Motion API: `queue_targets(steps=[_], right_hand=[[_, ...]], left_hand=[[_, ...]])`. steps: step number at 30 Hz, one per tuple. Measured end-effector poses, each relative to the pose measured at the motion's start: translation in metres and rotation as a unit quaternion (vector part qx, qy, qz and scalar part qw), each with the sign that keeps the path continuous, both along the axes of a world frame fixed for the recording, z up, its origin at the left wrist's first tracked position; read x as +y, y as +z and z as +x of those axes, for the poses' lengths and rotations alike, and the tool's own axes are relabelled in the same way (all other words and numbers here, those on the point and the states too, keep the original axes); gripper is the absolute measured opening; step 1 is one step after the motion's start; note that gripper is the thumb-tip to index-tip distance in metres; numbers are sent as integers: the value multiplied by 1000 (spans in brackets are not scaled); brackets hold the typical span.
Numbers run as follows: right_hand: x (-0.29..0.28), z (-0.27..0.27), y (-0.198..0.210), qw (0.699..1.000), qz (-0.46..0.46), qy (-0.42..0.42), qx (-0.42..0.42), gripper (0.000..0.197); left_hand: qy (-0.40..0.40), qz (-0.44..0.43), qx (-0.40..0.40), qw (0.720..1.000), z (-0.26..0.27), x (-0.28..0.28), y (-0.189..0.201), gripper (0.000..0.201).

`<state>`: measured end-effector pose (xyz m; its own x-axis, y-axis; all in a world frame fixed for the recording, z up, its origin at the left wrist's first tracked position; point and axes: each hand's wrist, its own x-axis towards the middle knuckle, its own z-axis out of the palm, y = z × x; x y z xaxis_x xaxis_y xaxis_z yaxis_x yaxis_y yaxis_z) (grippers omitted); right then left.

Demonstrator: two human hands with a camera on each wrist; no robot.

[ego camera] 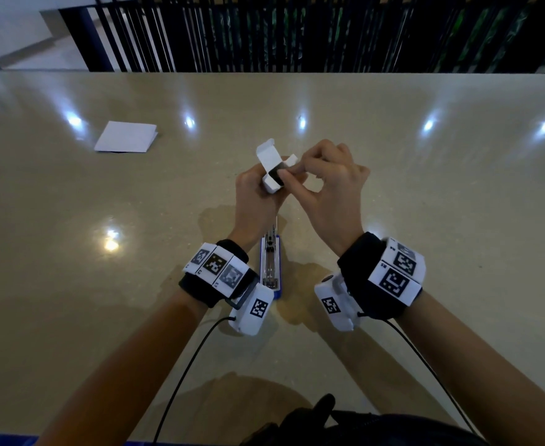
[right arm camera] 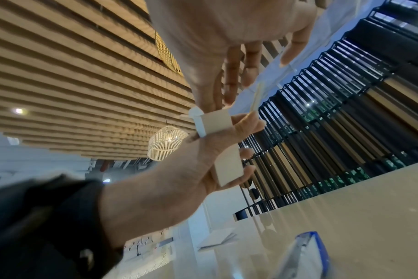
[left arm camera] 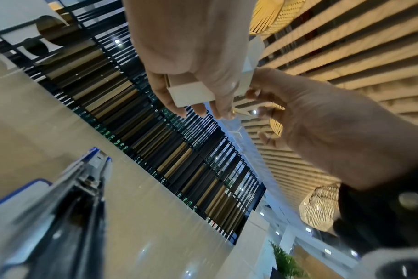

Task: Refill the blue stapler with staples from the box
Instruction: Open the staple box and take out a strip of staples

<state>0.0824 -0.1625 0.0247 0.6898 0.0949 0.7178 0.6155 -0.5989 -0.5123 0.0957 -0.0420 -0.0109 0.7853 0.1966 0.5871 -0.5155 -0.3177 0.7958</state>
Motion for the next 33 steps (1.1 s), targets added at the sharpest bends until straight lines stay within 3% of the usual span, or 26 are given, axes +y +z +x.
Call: queue_targets(steps=[3, 6, 10, 12, 17, 24, 30, 31, 33], right_hand=[[-3, -4, -3, 999, -37, -26, 10, 16], [-9, -3, 0, 999, 29, -18, 31, 16], [-21, 5, -1, 991, 92, 17, 93, 28], [-27, 8, -2, 981, 131, 43, 133, 36], [-34, 12, -12, 931, 235, 141, 241, 37], [-38, 9, -25, 897, 292, 174, 283, 23], [-31, 9, -27, 787, 438, 205, 383, 10], [-29, 8, -27, 781, 444, 207, 387, 11], [-26, 8, -28, 799, 434, 186, 371, 15]], left_hand=[[-30, -18, 18, 999, -2, 0, 2, 9], [-48, -57, 35, 997, -4, 0, 4, 12], [-65, -93, 61, 992, -7, -1, 4, 7], [-82, -106, 67, 989, -8, -1, 4, 14], [-104, -112, 77, 985, -10, -3, 5, 13], [-93, -114, 94, 985, -8, -5, 1, 18], [-71, -116, 98, 986, -10, -15, -5, 12], [-72, -116, 98, 986, -11, -17, -5, 12], [-82, -111, 102, 985, -12, -19, -6, 15]])
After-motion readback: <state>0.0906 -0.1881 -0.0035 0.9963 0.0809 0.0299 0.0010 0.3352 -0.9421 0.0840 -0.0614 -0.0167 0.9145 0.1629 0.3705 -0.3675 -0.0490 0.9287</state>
